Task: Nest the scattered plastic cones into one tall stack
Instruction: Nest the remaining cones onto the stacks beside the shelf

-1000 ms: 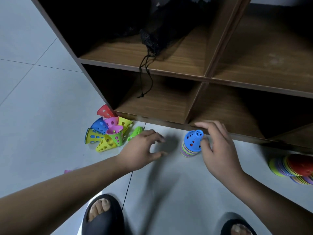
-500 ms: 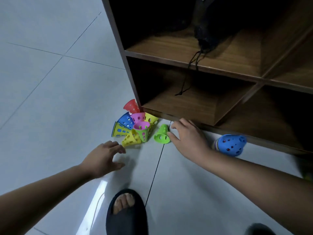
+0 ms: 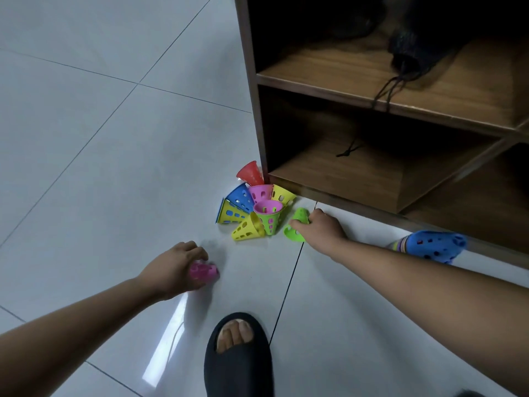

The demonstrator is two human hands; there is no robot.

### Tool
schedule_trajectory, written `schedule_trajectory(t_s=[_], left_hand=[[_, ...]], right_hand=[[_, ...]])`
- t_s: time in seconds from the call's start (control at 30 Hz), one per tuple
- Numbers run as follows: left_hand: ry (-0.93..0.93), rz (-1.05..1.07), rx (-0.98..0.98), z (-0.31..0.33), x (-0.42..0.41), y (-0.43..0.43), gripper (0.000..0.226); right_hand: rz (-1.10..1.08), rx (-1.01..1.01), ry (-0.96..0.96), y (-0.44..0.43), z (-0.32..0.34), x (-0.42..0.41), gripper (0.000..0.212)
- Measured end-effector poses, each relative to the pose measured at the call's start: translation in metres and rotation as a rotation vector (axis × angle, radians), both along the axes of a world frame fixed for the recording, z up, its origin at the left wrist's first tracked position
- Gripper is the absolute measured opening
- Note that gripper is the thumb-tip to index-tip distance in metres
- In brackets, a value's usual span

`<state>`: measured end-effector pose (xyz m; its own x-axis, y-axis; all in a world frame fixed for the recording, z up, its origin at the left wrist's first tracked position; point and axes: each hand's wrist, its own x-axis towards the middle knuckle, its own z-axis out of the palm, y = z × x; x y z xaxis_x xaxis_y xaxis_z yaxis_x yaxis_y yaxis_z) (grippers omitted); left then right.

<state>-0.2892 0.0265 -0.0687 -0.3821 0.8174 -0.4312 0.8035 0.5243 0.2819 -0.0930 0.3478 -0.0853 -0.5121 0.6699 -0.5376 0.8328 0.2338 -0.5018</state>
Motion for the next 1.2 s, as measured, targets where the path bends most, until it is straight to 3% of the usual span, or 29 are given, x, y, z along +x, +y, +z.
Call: schedule_trajectory(t_s=[0.2,0.33,0.43,0.57,0.67,0.87,1.0,1.2], left_hand=[[-0.003,-0.037,0.008,0.004,0.012,0.014,0.052],[-0.065,-0.015,0.145,0.019,0.033,0.044,0.046],[-0.139,0.077,0.262,0.032,0.048,0.070,0.045],[-0.273,0.211,0.422,0.052,0.067,0.108,0.043],[-0.338,0.273,0.515,0.070,0.087,0.137,0.051],[-0.326,0.223,0.635,0.098,0.132,0.189,0.036],[-0.403,0.244,0.754,0.118,0.163,0.220,0.027],[-0.496,0.209,0.840,0.130,0.199,0.258,0.032]], right_hand=[[-0.168,-0.307,0.051,-0.004,0.003,0.014,0.057],[-0.125,-0.466,0.142,-0.013,0.001,0.025,0.032],[-0.068,-0.377,0.118,-0.020,0.001,0.037,0.018],[0.031,-0.140,0.115,-0.018,0.024,0.055,0.045],[0.107,-0.012,0.184,-0.011,0.062,0.071,0.041],[0.142,0.296,0.398,0.016,0.129,0.118,0.040],[0.095,0.492,0.401,0.042,0.151,0.157,0.045],[0.015,0.551,0.367,0.064,0.144,0.209,0.045]])
